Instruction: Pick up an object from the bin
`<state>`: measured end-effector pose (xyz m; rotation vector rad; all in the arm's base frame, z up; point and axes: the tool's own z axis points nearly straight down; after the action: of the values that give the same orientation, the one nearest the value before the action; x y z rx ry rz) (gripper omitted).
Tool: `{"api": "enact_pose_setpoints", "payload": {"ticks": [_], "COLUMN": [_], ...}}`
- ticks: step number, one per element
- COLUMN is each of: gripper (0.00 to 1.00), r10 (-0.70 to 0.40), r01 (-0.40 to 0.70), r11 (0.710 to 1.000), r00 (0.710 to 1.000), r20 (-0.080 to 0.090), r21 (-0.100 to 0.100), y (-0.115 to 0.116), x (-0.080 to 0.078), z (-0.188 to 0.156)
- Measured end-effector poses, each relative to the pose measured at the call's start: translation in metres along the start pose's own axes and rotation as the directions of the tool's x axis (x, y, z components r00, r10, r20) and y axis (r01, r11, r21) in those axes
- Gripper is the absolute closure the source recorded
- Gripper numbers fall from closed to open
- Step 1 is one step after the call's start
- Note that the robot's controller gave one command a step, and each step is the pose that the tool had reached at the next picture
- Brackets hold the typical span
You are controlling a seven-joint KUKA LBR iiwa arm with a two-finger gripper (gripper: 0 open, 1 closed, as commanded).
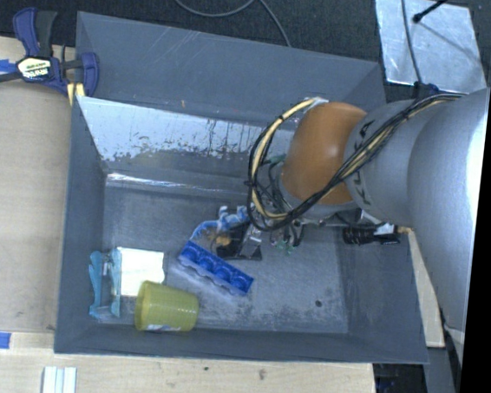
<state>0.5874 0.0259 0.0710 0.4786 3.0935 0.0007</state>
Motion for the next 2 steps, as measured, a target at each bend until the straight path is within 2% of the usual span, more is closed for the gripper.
{"api": "enact_pose_setpoints", "payload": {"ticks": [2], "gripper": [1.00], "r10": [-0.001], "r01": [0.001], "r11": [1.000], "r00": [1.000], "r20": [0.000], "r21": [0.000], "y": [-0.0002], "x": [0.0000], "z": [-0.0010]}}
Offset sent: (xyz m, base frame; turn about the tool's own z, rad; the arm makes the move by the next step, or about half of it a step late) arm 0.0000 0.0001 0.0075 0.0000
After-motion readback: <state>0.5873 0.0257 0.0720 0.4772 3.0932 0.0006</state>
